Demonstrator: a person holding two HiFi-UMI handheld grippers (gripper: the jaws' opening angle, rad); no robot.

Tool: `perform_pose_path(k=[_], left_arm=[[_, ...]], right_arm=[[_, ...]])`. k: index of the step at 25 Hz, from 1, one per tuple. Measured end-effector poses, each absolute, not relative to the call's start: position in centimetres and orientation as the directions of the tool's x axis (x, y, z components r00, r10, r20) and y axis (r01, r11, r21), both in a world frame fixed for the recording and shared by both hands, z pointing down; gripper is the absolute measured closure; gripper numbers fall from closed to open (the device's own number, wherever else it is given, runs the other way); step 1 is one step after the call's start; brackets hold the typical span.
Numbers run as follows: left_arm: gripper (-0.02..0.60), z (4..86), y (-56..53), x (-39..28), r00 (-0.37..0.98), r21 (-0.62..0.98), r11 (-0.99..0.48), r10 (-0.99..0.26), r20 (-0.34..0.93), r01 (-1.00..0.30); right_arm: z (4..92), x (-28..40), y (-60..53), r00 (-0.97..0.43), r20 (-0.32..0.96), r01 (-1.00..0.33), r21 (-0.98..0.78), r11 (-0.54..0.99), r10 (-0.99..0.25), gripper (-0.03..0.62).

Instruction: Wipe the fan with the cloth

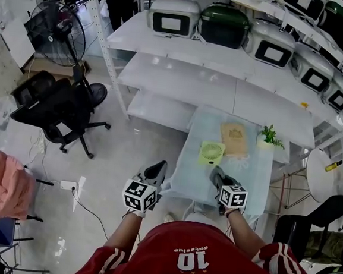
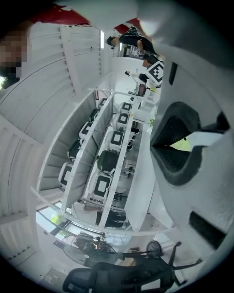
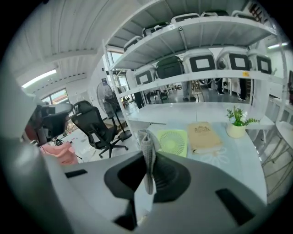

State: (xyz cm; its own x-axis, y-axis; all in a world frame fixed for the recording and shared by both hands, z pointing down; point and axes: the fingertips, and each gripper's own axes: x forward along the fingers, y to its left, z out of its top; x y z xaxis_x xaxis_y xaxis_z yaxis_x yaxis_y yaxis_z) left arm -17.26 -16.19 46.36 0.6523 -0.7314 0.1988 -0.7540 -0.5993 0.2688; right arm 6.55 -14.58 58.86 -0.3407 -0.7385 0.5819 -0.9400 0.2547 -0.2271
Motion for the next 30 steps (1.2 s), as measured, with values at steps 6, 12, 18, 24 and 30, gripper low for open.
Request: perform_pose_path(k=[6,12,18,24,30], left_arm=[[0.581,44.0,-12.9,-18.9,0.661,0.342,-0.586,-0.732,0.166,-0.735],[0.583,41.3,-11.3,-16.8,0.701,0.298,-0.647,-0.702,0.125,-0.702],[0.581,36.9,-8.5,-13.4,0.735,0.226,-0.707,-0.675,0.064,-0.67],[0.583,33.0,-2.6,-10.2,0.753,0.172,-0.739,-0.658,0.021,-0.651],[0.581,28.8,3.6,-5.9,0.777,0.117,-0.776,-0.628,-0.053,-0.619]], right_arm=[[52.6,5.3,-12.1,-0.362,0.503,-0.932,-0.215,0.292,-0.785,0.569],[46.3,7.1,-10.5,-0.351,0.409,-0.935,-0.205,0.29,-0.842,0.569],[40.3,9.5,-7.8,-0.343,0.306,-0.937,-0.175,0.301,-0.888,0.568],[34.4,13.2,-1.7,-0.311,0.192,-0.944,-0.177,0.279,-0.931,0.568],[28.9,18.1,6.2,-0.246,0.059,-0.958,-0.163,0.234,-0.967,0.568]])
